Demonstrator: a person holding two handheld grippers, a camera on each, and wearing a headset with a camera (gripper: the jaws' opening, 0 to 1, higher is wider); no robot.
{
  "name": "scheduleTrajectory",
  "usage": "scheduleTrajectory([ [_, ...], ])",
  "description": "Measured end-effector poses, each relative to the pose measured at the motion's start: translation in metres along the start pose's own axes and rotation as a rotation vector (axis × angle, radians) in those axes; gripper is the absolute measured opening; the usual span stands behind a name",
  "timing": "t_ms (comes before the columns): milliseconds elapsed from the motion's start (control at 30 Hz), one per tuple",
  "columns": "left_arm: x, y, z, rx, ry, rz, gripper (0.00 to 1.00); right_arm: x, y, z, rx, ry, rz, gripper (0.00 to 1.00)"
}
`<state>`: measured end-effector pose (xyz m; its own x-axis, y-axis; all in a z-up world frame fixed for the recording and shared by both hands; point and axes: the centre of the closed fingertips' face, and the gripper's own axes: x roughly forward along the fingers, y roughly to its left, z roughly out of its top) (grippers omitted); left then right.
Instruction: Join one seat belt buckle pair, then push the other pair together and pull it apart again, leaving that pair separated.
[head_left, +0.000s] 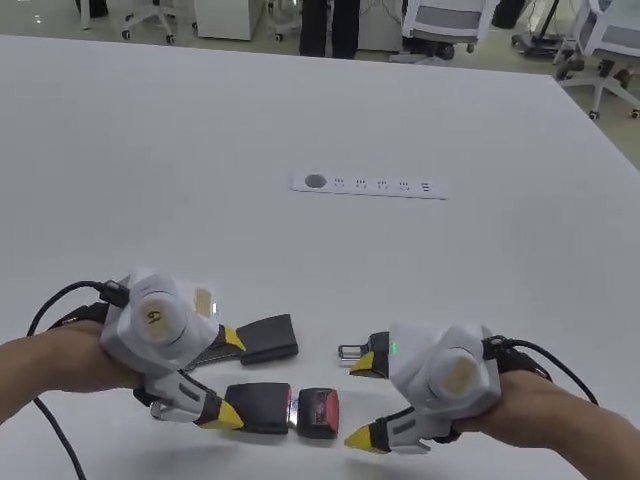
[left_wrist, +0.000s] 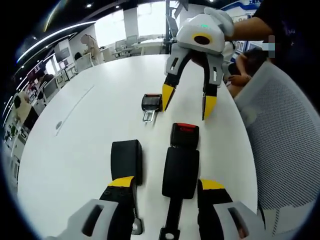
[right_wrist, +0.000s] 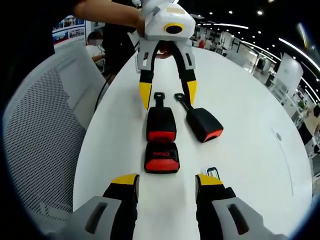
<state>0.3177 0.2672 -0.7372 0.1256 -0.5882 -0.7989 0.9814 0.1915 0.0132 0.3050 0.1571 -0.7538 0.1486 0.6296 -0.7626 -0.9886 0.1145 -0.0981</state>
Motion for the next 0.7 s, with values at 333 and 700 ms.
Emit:
scheduleTrajectory([
  [333,-0.007,0.025,0.012,-0.030,-0.032,0.061,0.51,-0.021,-0.032,-0.010,-0.010,0.014,-0.056,0.45],
  [700,-0.002,0.056,0.015,-0.039,-0.016,0.094,0.50,-0.034,-0.056,-0.027,-0.015,0.043,-0.073,0.45],
])
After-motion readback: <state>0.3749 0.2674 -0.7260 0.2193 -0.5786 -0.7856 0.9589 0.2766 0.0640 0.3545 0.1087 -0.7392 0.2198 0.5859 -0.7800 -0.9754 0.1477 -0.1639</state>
